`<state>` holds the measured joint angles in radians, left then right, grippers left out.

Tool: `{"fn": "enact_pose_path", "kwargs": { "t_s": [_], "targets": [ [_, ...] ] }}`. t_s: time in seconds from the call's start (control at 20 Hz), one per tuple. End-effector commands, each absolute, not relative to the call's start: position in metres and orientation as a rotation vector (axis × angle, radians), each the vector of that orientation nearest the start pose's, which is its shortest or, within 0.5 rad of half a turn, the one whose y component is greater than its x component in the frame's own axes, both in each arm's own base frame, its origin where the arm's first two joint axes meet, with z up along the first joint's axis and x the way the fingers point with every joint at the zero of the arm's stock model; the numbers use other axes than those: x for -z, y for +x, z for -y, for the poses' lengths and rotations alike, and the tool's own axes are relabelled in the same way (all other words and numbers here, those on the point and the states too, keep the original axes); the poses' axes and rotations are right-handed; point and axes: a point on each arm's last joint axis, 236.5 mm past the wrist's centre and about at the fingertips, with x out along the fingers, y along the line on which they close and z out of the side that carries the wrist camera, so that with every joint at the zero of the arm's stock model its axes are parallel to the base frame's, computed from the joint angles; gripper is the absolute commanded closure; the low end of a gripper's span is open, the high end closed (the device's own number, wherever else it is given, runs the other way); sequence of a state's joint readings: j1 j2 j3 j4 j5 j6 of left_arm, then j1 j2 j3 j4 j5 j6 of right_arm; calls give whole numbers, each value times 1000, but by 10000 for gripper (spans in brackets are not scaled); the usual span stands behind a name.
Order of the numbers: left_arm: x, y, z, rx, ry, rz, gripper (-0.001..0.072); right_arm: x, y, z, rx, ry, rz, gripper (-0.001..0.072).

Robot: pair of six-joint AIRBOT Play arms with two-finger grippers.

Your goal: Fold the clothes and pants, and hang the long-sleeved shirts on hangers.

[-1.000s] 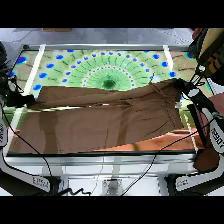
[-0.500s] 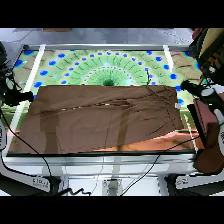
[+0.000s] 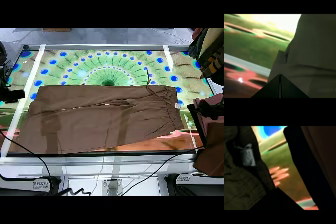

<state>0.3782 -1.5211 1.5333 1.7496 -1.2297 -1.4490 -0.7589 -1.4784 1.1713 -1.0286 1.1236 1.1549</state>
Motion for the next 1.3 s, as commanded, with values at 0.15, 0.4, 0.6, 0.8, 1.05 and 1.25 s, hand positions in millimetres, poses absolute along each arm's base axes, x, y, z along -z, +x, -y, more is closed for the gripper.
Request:
{"fn": "enact_pose_path", "kwargs": {
  "t_s": [0.15,0.4,0.6,0.8,1.05,1.25],
  "targets": [
    [-61,321,-203,-358,-88,-1308,691,35,252,162,174,767,-1121,676],
    [-27,236,-226,-500,-267,-1357,248,51,250,106,179,1087,-932,121],
    [14,213,-210,-499,-508,-1387,58,61,251,93,183,1180,-900,120],
    [48,191,-195,-490,-569,-1465,58,70,263,96,215,1171,-892,91],
    [61,177,-180,-478,-606,-1524,59,96,299,84,320,1170,-898,162],
    [62,176,-179,-505,-635,-1521,59,105,318,102,463,1127,-815,237]
  ]
}}
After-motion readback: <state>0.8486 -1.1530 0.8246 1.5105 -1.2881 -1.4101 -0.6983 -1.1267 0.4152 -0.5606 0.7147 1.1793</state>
